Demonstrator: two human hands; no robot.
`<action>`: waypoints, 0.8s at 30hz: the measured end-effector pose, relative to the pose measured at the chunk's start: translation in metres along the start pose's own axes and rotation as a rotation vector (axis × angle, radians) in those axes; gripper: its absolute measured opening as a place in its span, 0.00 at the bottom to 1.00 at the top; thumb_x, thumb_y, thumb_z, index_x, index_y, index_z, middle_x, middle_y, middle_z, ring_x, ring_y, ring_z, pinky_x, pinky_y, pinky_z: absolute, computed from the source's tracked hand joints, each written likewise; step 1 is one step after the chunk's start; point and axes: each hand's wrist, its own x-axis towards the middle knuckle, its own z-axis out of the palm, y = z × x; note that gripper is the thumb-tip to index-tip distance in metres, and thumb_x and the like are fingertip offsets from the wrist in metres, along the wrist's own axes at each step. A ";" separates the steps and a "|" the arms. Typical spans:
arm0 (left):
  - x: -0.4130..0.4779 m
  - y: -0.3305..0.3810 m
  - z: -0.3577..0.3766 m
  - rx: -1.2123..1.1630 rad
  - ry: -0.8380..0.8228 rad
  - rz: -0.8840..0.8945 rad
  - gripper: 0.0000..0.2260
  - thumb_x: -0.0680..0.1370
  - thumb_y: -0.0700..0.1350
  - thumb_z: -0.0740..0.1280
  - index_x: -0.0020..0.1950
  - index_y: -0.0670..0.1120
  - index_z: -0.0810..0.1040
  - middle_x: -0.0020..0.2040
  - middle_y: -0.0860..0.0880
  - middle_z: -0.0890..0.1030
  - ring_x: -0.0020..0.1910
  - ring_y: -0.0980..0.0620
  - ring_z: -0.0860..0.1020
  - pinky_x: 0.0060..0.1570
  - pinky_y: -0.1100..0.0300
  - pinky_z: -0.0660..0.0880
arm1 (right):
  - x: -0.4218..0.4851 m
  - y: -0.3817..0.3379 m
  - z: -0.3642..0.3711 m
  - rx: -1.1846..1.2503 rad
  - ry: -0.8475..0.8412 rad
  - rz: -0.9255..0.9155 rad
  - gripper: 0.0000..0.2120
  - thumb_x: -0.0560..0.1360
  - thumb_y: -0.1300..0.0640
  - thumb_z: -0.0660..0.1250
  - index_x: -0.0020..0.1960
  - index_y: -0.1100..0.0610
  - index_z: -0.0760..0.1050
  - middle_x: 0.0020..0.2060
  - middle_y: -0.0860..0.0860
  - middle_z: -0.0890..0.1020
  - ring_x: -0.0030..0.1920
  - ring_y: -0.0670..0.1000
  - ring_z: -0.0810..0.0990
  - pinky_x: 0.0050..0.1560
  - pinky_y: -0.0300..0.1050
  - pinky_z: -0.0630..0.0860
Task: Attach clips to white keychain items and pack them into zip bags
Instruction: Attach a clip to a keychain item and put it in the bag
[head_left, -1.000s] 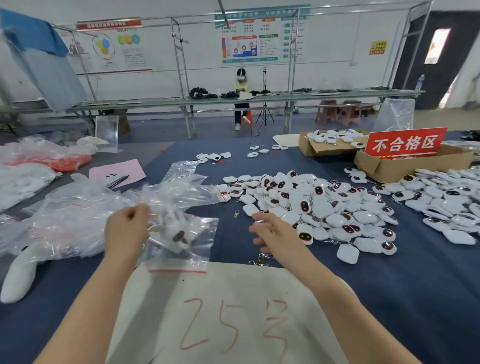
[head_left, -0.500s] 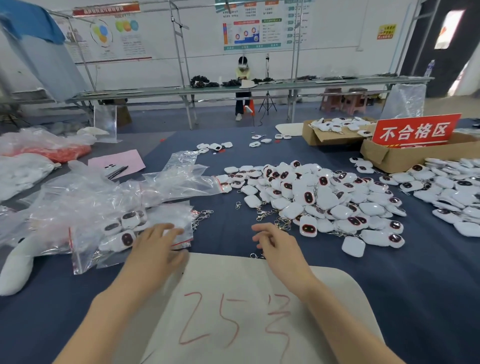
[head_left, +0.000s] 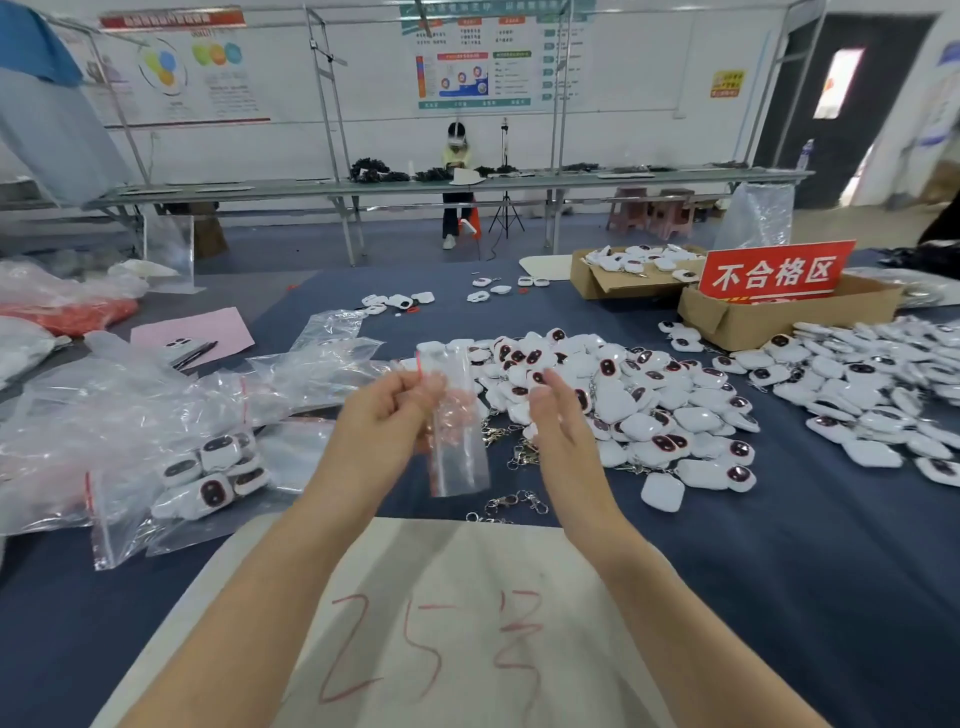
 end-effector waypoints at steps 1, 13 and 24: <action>-0.003 -0.001 0.008 -0.093 -0.026 -0.050 0.07 0.83 0.43 0.65 0.49 0.46 0.82 0.38 0.52 0.86 0.37 0.57 0.84 0.39 0.62 0.81 | 0.000 -0.007 -0.004 -0.046 0.045 -0.043 0.24 0.81 0.34 0.56 0.76 0.34 0.60 0.72 0.34 0.66 0.68 0.33 0.67 0.64 0.33 0.63; -0.027 -0.006 0.053 -0.398 -0.006 -0.257 0.11 0.77 0.51 0.72 0.44 0.44 0.78 0.35 0.46 0.81 0.35 0.50 0.80 0.34 0.60 0.79 | -0.041 -0.029 -0.005 -0.469 -0.063 -0.282 0.15 0.78 0.48 0.69 0.63 0.40 0.72 0.52 0.39 0.74 0.50 0.38 0.75 0.50 0.31 0.74; -0.031 -0.001 0.048 -0.346 -0.081 -0.144 0.21 0.69 0.61 0.73 0.42 0.44 0.75 0.37 0.47 0.84 0.33 0.52 0.82 0.34 0.63 0.77 | -0.041 -0.046 -0.009 -0.208 -0.012 -0.097 0.09 0.78 0.59 0.67 0.52 0.50 0.84 0.43 0.44 0.87 0.43 0.47 0.86 0.49 0.47 0.83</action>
